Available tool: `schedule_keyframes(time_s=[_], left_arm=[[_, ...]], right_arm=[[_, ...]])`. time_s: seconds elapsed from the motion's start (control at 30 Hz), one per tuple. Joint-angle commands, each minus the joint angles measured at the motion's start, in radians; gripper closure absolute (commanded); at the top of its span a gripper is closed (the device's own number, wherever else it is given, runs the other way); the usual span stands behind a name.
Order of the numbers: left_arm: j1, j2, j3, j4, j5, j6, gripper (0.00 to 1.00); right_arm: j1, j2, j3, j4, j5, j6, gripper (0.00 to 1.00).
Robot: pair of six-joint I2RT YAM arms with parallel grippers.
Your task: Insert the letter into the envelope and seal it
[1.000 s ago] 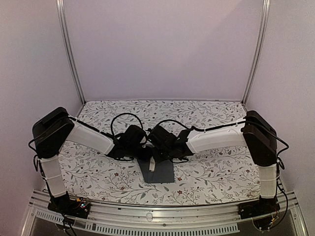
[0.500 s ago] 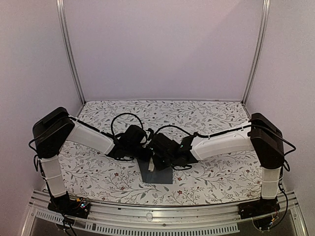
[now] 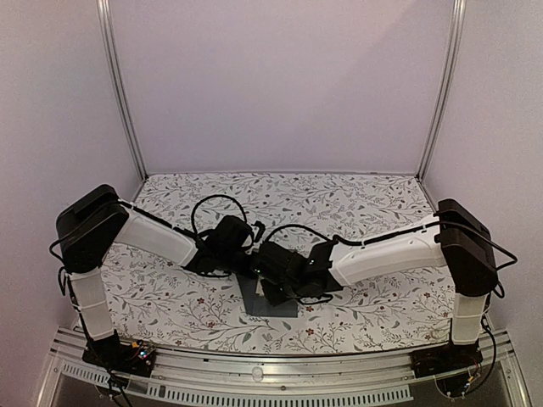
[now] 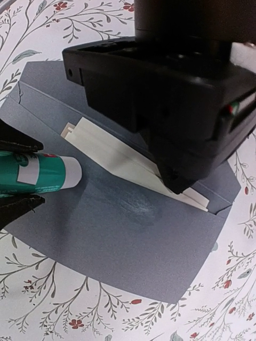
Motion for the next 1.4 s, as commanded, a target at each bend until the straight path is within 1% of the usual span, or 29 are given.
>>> schedule_keyframes(time_s=[0.0, 0.37, 0.57, 0.7, 0.87, 0.97, 1.07, 1.17, 1.27, 1.37], left_arm=[[0.006, 0.029, -0.010, -0.075, -0.003, 0.005, 1.00], [0.006, 0.029, -0.009, -0.076, -0.003, 0.008, 1.00], [0.006, 0.020, -0.009, -0.080, -0.009, 0.011, 1.00], [0.006, 0.002, -0.014, -0.077, -0.025, 0.018, 1.00], [0.002, -0.046, -0.034, -0.040, -0.015, 0.025, 1.00], [-0.009, -0.086, -0.049, -0.022, -0.018, 0.029, 0.94], [-0.035, -0.129, -0.061, -0.013, -0.045, 0.040, 0.85], [-0.061, -0.172, -0.072, -0.007, -0.074, 0.055, 0.74], [-0.083, -0.210, -0.085, -0.006, -0.102, 0.068, 0.60], [-0.105, -0.262, -0.105, -0.004, -0.130, 0.078, 0.49]], right_arm=[[-0.021, 0.019, 0.019, -0.099, 0.039, 0.020, 1.00], [-0.100, 0.113, 0.106, -0.057, 0.025, -0.054, 1.00], [-0.132, 0.132, 0.134, -0.044, 0.034, -0.080, 1.00], [-0.144, 0.117, 0.143, -0.022, 0.033, -0.115, 1.00], [-0.147, 0.034, 0.126, 0.041, -0.013, -0.171, 1.00], [-0.147, -0.033, 0.107, 0.069, -0.056, -0.194, 1.00], [-0.147, -0.091, 0.075, 0.081, -0.075, -0.205, 1.00], [-0.147, -0.171, 0.018, 0.101, -0.094, -0.207, 1.00], [-0.147, -0.250, -0.044, 0.113, -0.111, -0.204, 1.00], [-0.147, -0.321, -0.110, 0.128, -0.113, -0.197, 1.00]])
